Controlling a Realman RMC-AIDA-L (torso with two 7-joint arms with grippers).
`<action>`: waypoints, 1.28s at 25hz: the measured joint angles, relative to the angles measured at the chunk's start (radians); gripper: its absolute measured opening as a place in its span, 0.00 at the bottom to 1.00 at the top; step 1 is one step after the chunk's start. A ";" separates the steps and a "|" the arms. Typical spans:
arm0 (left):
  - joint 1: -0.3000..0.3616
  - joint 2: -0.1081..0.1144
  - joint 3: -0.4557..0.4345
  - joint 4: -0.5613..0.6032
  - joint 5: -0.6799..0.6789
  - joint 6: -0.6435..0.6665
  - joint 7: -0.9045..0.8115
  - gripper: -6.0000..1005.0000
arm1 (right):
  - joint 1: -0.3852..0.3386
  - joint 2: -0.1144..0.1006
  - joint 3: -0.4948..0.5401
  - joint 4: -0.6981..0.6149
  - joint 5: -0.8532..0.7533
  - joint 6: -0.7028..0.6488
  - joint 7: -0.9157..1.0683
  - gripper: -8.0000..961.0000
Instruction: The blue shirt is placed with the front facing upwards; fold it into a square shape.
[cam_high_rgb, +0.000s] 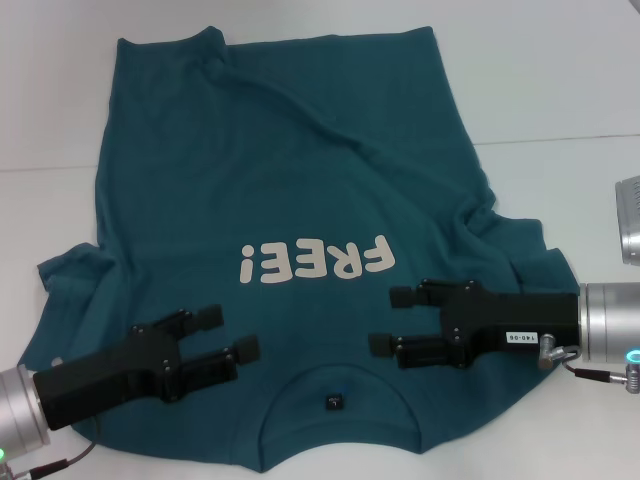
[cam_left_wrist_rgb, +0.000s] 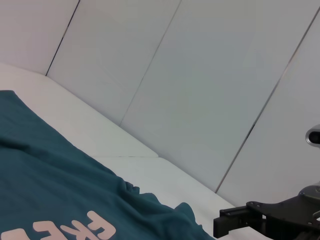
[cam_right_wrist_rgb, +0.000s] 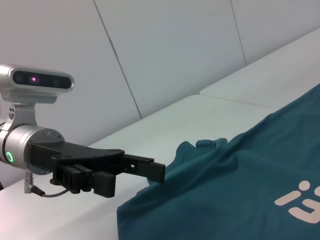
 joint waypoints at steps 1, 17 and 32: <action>0.000 0.000 0.000 0.000 0.000 0.000 0.000 0.90 | 0.000 0.000 0.000 0.000 0.000 0.000 0.000 0.95; 0.021 0.019 -0.175 0.054 -0.002 -0.193 -0.193 0.90 | 0.001 0.009 0.000 0.001 0.001 0.000 0.000 0.95; -0.026 0.025 -0.120 0.071 0.009 -0.504 -0.199 0.90 | 0.016 0.014 0.001 0.009 0.008 0.000 0.018 0.95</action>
